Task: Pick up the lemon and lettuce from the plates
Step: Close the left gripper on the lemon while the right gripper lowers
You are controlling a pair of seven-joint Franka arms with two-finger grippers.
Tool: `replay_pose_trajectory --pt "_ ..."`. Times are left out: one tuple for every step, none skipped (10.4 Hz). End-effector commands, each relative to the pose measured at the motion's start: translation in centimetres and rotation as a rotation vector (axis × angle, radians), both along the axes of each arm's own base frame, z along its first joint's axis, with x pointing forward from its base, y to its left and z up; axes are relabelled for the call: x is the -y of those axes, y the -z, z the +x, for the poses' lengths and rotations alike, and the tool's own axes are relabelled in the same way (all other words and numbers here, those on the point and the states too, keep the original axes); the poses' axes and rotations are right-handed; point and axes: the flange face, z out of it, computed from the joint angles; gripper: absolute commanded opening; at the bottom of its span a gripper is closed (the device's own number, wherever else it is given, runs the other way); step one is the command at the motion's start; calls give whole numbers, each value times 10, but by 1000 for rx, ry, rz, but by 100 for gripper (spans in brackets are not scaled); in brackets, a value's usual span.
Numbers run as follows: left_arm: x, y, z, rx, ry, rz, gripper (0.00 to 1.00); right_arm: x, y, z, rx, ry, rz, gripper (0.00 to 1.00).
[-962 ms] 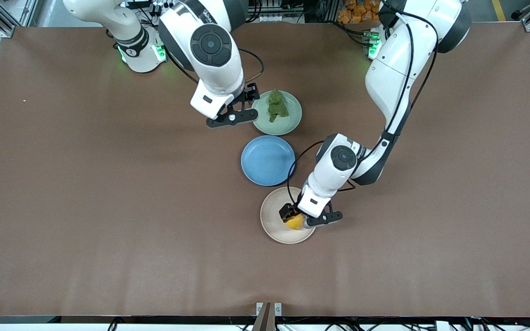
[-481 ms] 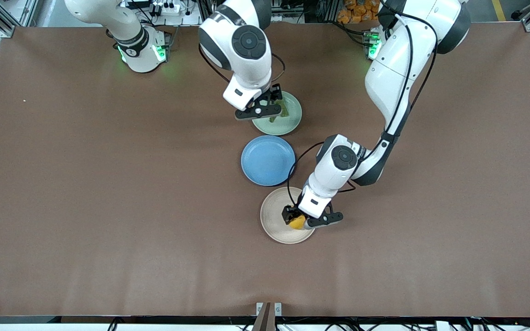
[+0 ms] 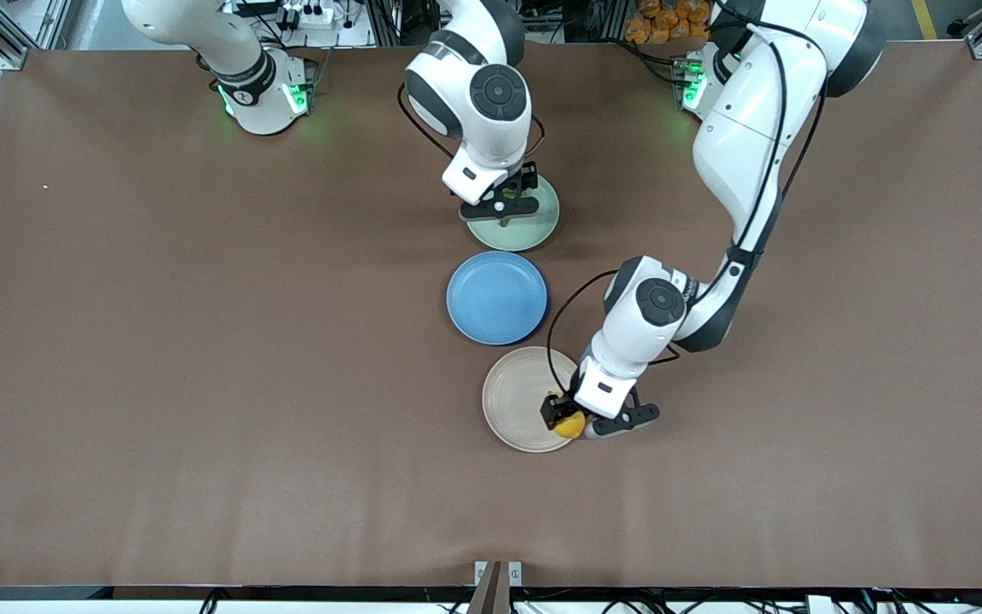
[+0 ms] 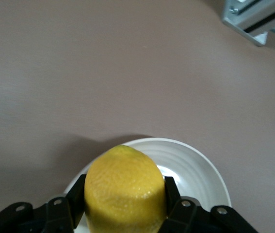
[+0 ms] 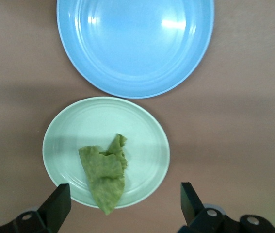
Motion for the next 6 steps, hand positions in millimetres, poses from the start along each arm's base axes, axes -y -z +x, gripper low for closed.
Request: replay_pose_trajectory --pt "-12 -51 0 -62 -14 35 0 -10 21 -19 -1 22 -19 100" --pt "-22 -78 0 -91 -22 52 0 -15 32 -26 -2 13 -23 100" --pt "-39 -104 1 -127 -30 77 0 -19 39 -29 2 13 -18 100" --pt "-55 -124 1 -157 -38 100 0 -24 49 -32 11 27 -18 100" --pt "-72 -137 3 -172 -53 114 0 -28 63 -37 14 31 -23 100" --pt "-84 -146 0 -175 -63 120 0 -30 78 -43 10 22 -38 100"
